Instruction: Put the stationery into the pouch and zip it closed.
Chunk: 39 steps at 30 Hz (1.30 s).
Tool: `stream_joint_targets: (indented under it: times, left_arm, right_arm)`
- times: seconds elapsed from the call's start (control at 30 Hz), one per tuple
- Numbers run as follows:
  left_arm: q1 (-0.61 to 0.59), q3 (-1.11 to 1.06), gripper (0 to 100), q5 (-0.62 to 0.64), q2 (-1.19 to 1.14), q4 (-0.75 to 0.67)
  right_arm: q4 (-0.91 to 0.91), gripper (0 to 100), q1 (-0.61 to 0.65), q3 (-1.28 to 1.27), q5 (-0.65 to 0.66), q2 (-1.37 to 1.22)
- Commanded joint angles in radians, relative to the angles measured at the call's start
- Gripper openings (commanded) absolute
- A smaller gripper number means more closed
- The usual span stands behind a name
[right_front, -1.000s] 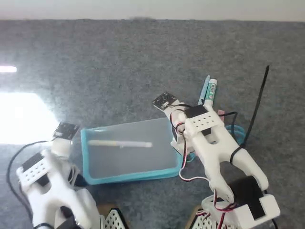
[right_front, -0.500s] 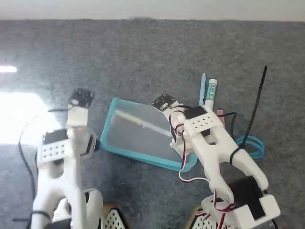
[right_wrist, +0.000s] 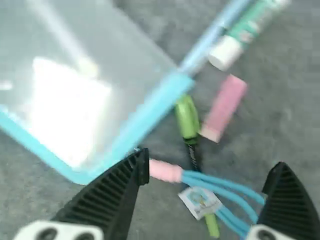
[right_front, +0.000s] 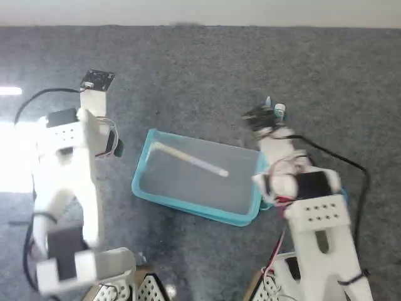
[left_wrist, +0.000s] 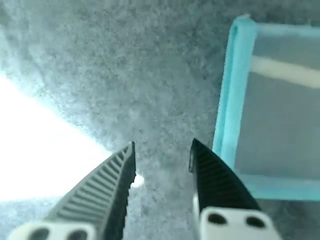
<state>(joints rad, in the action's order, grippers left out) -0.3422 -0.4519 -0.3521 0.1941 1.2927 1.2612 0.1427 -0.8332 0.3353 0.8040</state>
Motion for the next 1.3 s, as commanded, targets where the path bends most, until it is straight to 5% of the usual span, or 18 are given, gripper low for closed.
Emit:
stream_joint_targets:
  times: [0.0, 0.1, 0.37, 0.83, 1.27]
  left_arm:
    - [0.029, -0.174, 16, -0.158, 0.339, 0.040]
    - [0.121, -0.309, 20, -0.308, 0.465, 0.207]
    - [0.207, -0.346, 23, -0.311, 0.468, 0.339]
    - [0.285, -0.504, 23, -0.127, 0.152, -0.152]
    - [0.118, -0.259, 21, -0.018, -0.144, -0.361]
  right_arm:
    - [0.013, 36.9, -0.113, 0.023, 0.011, -0.044]
    - [0.001, 36.9, -0.128, 0.025, -0.017, -0.140]
    - [-0.016, 36.9, -0.018, 0.069, -0.025, -0.366]
    - [-0.045, 36.9, 0.127, 0.061, -0.032, -0.409]
    - [-0.042, 37.0, 0.165, 0.061, -0.034, -0.395]
